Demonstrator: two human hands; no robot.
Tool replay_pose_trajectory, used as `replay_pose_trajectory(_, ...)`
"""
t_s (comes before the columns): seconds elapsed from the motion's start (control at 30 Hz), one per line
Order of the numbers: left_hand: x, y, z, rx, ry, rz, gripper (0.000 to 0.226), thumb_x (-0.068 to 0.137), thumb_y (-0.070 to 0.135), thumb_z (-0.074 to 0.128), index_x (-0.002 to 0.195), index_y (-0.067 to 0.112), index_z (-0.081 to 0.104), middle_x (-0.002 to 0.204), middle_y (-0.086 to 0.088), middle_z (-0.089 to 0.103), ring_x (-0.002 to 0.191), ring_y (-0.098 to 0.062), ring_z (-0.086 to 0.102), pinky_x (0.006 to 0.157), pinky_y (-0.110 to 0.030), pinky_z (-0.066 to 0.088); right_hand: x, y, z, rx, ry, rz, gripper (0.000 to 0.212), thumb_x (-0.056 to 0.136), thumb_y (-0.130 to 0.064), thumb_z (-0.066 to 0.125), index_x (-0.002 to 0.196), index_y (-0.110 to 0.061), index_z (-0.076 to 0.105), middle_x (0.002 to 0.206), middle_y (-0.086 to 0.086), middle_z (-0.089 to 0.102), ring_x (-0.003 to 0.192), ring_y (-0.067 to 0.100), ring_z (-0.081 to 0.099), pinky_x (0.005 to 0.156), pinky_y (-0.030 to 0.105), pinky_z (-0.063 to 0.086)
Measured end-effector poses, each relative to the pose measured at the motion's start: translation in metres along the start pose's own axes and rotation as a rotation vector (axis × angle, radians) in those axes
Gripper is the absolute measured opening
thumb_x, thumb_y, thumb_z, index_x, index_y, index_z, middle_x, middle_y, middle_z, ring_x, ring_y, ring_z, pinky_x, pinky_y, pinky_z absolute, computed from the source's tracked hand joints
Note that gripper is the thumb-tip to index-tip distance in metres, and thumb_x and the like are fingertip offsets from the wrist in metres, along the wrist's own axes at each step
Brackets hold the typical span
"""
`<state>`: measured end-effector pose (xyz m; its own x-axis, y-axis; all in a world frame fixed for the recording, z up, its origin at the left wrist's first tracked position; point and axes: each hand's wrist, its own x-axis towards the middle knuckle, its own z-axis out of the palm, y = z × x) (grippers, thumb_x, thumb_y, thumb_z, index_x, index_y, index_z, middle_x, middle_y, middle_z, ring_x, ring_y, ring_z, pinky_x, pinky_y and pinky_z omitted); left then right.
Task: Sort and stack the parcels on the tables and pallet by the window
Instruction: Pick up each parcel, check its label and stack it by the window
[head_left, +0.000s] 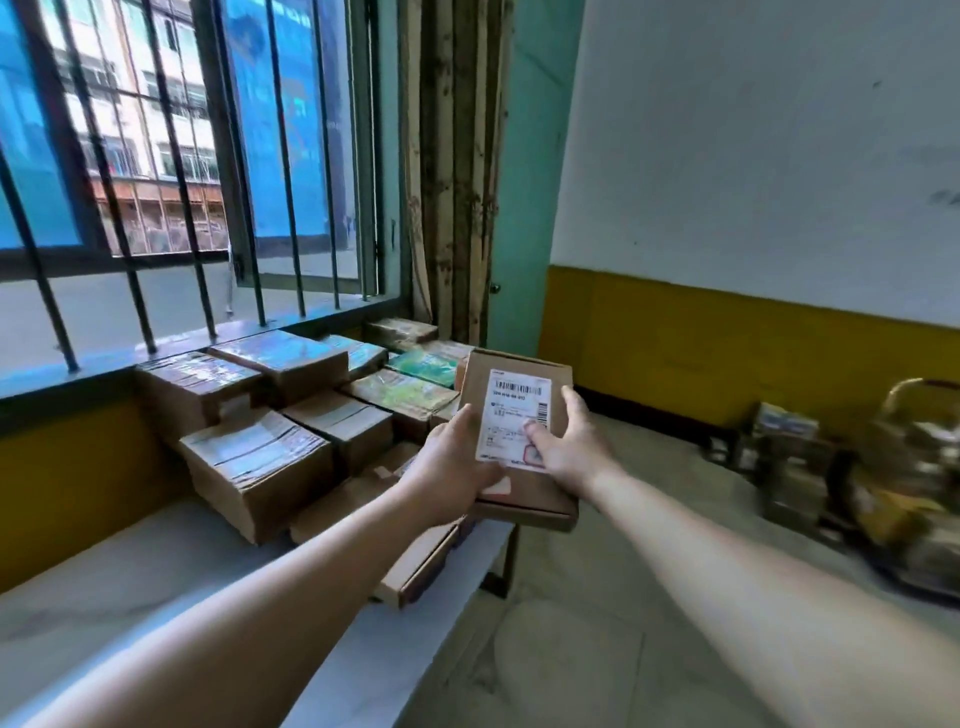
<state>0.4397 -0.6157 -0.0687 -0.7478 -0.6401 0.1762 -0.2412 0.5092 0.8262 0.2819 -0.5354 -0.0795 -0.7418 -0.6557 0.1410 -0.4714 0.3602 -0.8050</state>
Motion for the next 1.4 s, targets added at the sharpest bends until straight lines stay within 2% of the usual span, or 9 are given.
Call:
replay_pose_trajectory(0.37, 0.140, -0.032, -0.025, 0.014, 0.060, -0.054, 0.067, 0.084, 0.013, 0.070, 0.140, 0.019, 0.034, 0.124, 0.005, 0.055, 0.112, -0.014, 0.057, 0.094, -0.033, 0.051, 0.150, -0.022, 0.034, -0.052, -0.046, -0.078, 0.080, 0.093, -0.048, 0.061, 0.156, -0.028, 0.017, 0.147, 0.004, 0.048, 0.130, 0.026, 0.049, 0.107, 0.035, 0.041)
replay_pose_trajectory(0.53, 0.191, -0.055, -0.033, 0.010, 0.192, -0.092, 0.073, 0.083, 0.011, 0.071, 0.144, 0.015, 0.032, 0.126, 0.005, 0.054, 0.112, -0.008, 0.054, 0.090, -0.019, 0.045, 0.225, -0.030, 0.065, -0.009, -0.169, -0.180, 0.081, 0.092, -0.048, 0.063, 0.156, -0.029, 0.017, 0.144, 0.001, 0.051, 0.122, 0.023, 0.054, 0.100, 0.033, 0.046)
replay_pose_trajectory(0.7, 0.239, -0.079, -0.041, -0.013, 0.373, -0.193, 0.081, 0.080, 0.011, 0.074, 0.148, 0.013, 0.030, 0.130, 0.002, 0.052, 0.120, -0.013, 0.053, 0.105, -0.031, 0.042, 0.297, -0.041, 0.102, 0.047, -0.308, -0.281, 0.083, 0.089, -0.048, 0.065, 0.155, -0.030, 0.019, 0.141, 0.002, 0.055, 0.122, 0.024, 0.055, 0.104, 0.041, 0.046)
replay_pose_trajectory(0.77, 0.254, -0.085, -0.045, -0.062, 0.423, -0.209, 0.066, 0.081, 0.002, 0.071, 0.139, 0.011, 0.039, 0.120, 0.002, 0.060, 0.109, -0.012, 0.060, 0.097, -0.025, 0.048, 0.322, -0.051, 0.115, 0.010, -0.365, -0.326, 0.082, 0.090, -0.046, 0.064, 0.156, -0.027, 0.019, 0.143, 0.002, 0.052, 0.126, 0.025, 0.052, 0.107, 0.038, 0.042)
replay_pose_trajectory(0.83, 0.261, -0.094, -0.050, -0.034, 0.469, -0.235, 0.053, 0.084, 0.002, 0.069, 0.123, 0.027, 0.041, 0.110, 0.009, 0.062, 0.097, -0.003, 0.061, 0.083, -0.007, 0.046, 0.339, -0.063, 0.129, -0.020, -0.433, -0.381, 0.079, 0.092, -0.045, 0.062, 0.156, -0.026, 0.020, 0.144, 0.003, 0.050, 0.127, 0.024, 0.051, 0.105, 0.033, 0.041)
replay_pose_trajectory(0.9, 0.260, -0.108, -0.058, -0.035, 0.506, -0.295, 0.046, 0.084, 0.011, 0.071, 0.116, 0.027, 0.041, 0.117, 0.006, 0.061, 0.099, 0.000, 0.059, 0.083, -0.006, 0.045, 0.349, -0.075, 0.148, -0.030, -0.505, -0.414, 0.075, 0.094, -0.043, 0.061, 0.155, -0.026, 0.020, 0.141, 0.002, 0.051, 0.124, 0.024, 0.052, 0.102, 0.032, 0.042)
replay_pose_trajectory(1.03, 0.247, -0.129, -0.085, 0.143, 0.544, -0.460, 0.079, 0.079, 0.031, 0.076, 0.143, 0.022, 0.031, 0.134, 0.004, 0.032, 0.119, -0.006, 0.037, 0.104, -0.016, 0.027, 0.353, -0.096, 0.199, -0.025, -0.634, -0.443, 0.077, 0.093, -0.045, 0.061, 0.155, -0.027, 0.019, 0.146, 0.009, 0.047, 0.125, 0.028, 0.052, 0.107, 0.043, 0.042)
replay_pose_trajectory(1.2, 0.235, -0.158, -0.123, 0.254, 0.409, -0.540, 0.115, 0.068, 0.038, 0.084, 0.153, 0.018, 0.009, 0.149, 0.002, 0.016, 0.138, -0.017, 0.025, 0.117, -0.027, 0.021, 0.356, -0.121, 0.252, -0.070, -0.681, -0.423, 0.063, 0.094, -0.047, 0.058, 0.148, -0.027, 0.034, 0.140, 0.012, 0.043, 0.113, 0.026, 0.053, 0.098, 0.030, 0.041)
replay_pose_trajectory(1.4, 0.251, -0.191, -0.159, 0.347, 0.460, -0.594, 0.094, 0.080, 0.035, 0.074, 0.153, 0.018, 0.018, 0.155, -0.002, 0.022, 0.140, -0.017, 0.026, 0.108, -0.017, 0.018, 0.371, -0.149, 0.304, -0.117, -0.800, -0.449, 0.064, 0.093, -0.044, 0.059, 0.148, -0.018, 0.038, 0.146, 0.008, 0.046, 0.129, 0.026, 0.049, 0.104, 0.033, 0.037)
